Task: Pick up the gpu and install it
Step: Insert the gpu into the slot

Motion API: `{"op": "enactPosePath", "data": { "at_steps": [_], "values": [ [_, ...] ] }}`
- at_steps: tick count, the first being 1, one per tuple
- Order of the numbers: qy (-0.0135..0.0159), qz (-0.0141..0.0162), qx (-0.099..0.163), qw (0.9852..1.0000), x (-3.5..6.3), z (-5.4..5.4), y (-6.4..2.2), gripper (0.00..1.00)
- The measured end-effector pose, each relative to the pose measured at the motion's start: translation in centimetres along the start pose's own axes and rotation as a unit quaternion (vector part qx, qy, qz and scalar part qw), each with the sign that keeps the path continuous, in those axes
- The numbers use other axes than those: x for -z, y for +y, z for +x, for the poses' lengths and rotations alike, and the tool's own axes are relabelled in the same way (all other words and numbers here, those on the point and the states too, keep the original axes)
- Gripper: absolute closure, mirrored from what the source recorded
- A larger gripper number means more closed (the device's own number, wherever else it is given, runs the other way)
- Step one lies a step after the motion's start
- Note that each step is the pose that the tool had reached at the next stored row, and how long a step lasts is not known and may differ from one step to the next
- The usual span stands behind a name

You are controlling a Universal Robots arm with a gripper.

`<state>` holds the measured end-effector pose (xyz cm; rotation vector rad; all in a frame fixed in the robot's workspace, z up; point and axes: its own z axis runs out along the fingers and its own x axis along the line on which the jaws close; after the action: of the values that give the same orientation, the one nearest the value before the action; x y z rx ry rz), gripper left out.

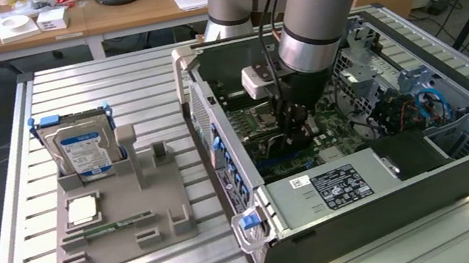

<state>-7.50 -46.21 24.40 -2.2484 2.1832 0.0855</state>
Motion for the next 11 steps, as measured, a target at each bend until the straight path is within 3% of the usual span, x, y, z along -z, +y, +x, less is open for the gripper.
{"op": "enactPosePath", "data": {
  "at_steps": [11],
  "values": [
    [-0.0011,0.0002,0.0,1.0,-0.01,0.2,0.0,0.73]
  ]
}}
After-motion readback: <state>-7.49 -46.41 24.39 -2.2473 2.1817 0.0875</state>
